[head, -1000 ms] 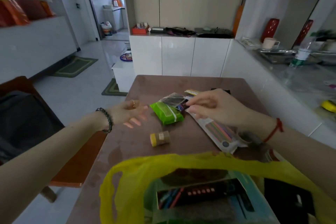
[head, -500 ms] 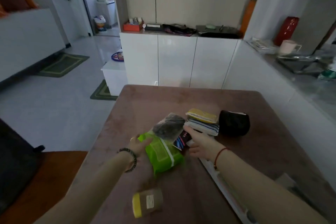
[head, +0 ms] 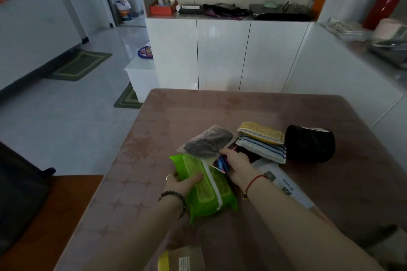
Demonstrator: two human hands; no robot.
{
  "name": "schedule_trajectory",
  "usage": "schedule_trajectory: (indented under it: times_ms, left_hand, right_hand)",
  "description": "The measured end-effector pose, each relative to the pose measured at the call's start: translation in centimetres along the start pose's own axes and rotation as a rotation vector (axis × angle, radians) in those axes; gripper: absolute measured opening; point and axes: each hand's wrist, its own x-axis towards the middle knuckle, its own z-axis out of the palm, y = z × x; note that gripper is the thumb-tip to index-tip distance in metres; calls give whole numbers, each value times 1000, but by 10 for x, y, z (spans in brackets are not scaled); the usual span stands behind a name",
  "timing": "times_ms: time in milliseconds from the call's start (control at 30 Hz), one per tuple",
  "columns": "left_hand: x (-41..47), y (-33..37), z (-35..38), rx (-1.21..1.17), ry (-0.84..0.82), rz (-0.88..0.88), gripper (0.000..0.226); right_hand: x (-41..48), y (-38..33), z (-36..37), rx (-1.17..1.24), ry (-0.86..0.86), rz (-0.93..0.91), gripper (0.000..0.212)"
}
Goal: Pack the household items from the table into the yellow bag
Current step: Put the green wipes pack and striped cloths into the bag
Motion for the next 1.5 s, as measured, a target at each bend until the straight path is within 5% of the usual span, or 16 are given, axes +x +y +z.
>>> schedule_trajectory:
  times_ms: [167, 300, 433, 633, 733, 800, 867, 933, 1000, 1067, 1133, 1233, 1333, 1433, 1500]
  left_hand:
    - [-19, -4, -2, -126, -47, 92, 72]
    - [-30, 6, -12, -276, -139, 142, 52]
    - [-53, 27, -15, -337, -402, 26, 53]
    - [-54, 36, -3, -124, -486, 119, 114]
    - [-43, 29, 5, -53, -388, 173, 89]
    - [-37, 26, 6, -73, -349, 164, 76]
    - [-28, 25, 1, -162, -315, 127, 55]
    - [-17, 27, -8, -217, -301, 77, 58]
    - [-7, 28, -17, -222, -320, 64, 84]
    - [0, 30, -24, -201, -308, 49, 98]
    - [6, 30, -29, -195, -310, 55, 83]
    - [3, 30, -34, -187, -342, 34, 69]
    - [-7, 33, -41, -197, -380, 26, 80]
    - [-29, 44, -45, -155, -421, 61, 112]
    - [-52, 54, -45, -140, -464, 106, 103]
  right_hand:
    - [-66, -24, -7, -121, -218, -163, 27]
    - [-107, -28, -26, -449, -163, -379, 18]
    - [-123, -29, -32, -507, -135, -493, 19]
    - [-121, -29, -34, -755, -54, -705, 26]
    - [-108, -30, -37, -813, -93, -644, 22]
    - [-94, -43, -40, -623, -125, -445, 18]
    - [-73, -61, -48, -540, 17, -443, 38]
    - [-45, -74, -60, -986, 201, -608, 75]
    - [-18, -78, -66, -1490, 206, -577, 104]
    - [7, -74, -67, -1679, 184, -397, 114]
    - [22, -69, -64, -1738, 221, -375, 102]
    - [25, -65, -61, -1726, 409, -706, 61]
    - [4, -77, -63, -1579, 501, -938, 58]
    - [-45, -91, -57, -1110, 391, -1061, 54]
    - [-90, -103, -53, -809, 284, -1010, 49]
